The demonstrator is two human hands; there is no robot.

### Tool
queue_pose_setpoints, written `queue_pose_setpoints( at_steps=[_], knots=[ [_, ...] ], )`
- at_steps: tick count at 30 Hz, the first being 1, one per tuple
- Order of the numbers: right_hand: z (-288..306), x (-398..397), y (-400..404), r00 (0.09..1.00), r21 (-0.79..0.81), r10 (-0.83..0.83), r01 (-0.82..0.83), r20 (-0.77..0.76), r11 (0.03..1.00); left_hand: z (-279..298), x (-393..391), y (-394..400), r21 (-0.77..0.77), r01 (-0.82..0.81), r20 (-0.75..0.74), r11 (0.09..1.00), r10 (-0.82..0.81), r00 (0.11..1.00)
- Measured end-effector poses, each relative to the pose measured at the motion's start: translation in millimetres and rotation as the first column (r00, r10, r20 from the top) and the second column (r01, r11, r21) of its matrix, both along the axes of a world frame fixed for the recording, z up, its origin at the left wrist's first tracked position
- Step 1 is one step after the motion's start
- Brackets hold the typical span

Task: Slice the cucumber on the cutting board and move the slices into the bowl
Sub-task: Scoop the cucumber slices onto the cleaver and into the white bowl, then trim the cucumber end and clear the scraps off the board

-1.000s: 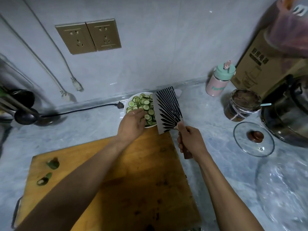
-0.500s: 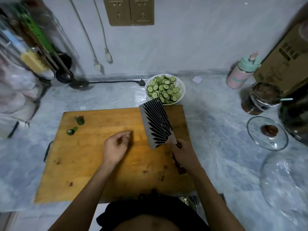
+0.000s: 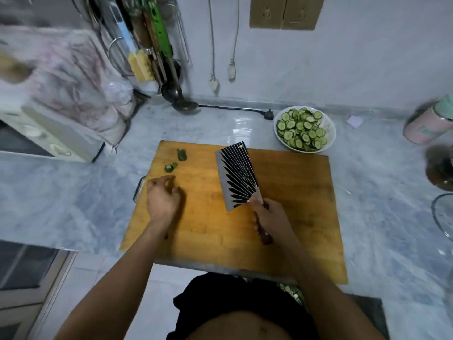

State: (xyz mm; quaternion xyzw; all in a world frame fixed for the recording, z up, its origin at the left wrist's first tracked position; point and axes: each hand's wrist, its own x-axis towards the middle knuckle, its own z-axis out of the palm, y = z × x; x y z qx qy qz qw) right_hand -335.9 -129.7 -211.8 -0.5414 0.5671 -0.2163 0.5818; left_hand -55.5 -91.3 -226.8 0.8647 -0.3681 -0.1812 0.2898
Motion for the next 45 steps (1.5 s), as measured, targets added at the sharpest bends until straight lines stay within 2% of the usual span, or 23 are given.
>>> queue_pose_setpoints(
  at_steps=[3, 7, 9, 11, 15, 18, 21, 22, 26, 32, 37, 40, 43, 45],
  knots=[
    [1.0, 14.7, -1.2, 0.999, 0.009, -0.04, 0.041, -0.022, 0.999, 9.0, 3.1, -7.3, -0.001, -0.046, 0.012, 0.999, 0.046, 0.999],
    [0.4, 30.9, 0.6, 0.991, -0.013, -0.06, 0.059, -0.118, 0.998, 4.5, 20.1, -14.9, -0.008, -0.004, -0.019, 1.0, 0.004, 1.0],
    [-0.2, 35.7, 1.7, 0.979, -0.021, -0.058, 0.055, -0.194, 0.998, 2.8, 24.9, -17.6, -0.02, 0.017, -0.021, 1.0, -0.018, 1.0],
    [-0.4, 39.4, -0.7, 0.941, -0.05, -0.006, -0.012, -0.338, 0.999, 2.2, 26.5, -18.1, -0.029, 0.038, -0.009, 0.999, -0.038, 0.999],
    [6.1, 48.0, -5.6, 0.772, -0.033, 0.092, -0.145, -0.629, 0.989, -2.0, 29.5, -18.5, -0.031, 0.051, -0.015, 0.998, -0.051, 0.999],
    [12.2, 57.8, -2.9, 0.647, -0.019, 0.121, -0.206, -0.753, 0.978, -2.7, 34.0, -19.5, -0.044, 0.078, -0.036, 0.996, -0.079, 0.996],
    [20.4, 69.7, -4.5, 0.456, -0.021, 0.132, -0.315, -0.88, 0.949, -3.7, 45.6, -25.5, -0.036, 0.126, -0.026, 0.991, -0.127, 0.992],
    [23.4, 73.4, -6.6, 0.435, -0.038, 0.116, -0.329, -0.893, 0.944, -3.4, 50.4, -28.6, -0.029, 0.15, -0.016, 0.988, -0.15, 0.989],
    [38.8, 84.5, -18.4, 0.497, -0.121, 0.061, -0.326, -0.866, 0.937, 0.6, 62.1, -48.0, 0.071, 0.251, 0.059, 0.965, -0.256, 0.965],
    [38.7, 97.5, -32.6, 0.627, -0.181, 0.068, -0.324, -0.776, 0.929, -7.2, 76.6, -80.2, 0.138, 0.344, 0.135, 0.929, -0.362, 0.922],
    [39.2, 122.7, -52.1, 0.629, -0.146, 0.176, -0.426, -0.757, 0.893, -3.9, 82.3, -81.3, 0.144, 0.413, 0.146, 0.899, -0.432, 0.89],
    [40.3, 150.5, -70.6, 0.63, -0.128, 0.257, -0.498, -0.733, 0.858, -6.6, 89.4, -72.4, 0.045, 0.396, 0.074, 0.917, -0.398, 0.914],
    [39.4, 181.0, -88.9, 0.645, -0.173, 0.287, -0.553, -0.708, 0.815, -2.1, 92.7, -59.1, -0.134, 0.199, -0.107, 0.971, -0.214, 0.971],
    [36.8, 201.5, -101.4, 0.635, -0.215, 0.286, -0.592, -0.717, 0.776, -2.5, 94.3, -52.1, -0.161, 0.087, -0.245, 0.983, -0.125, 0.961]
  ],
)
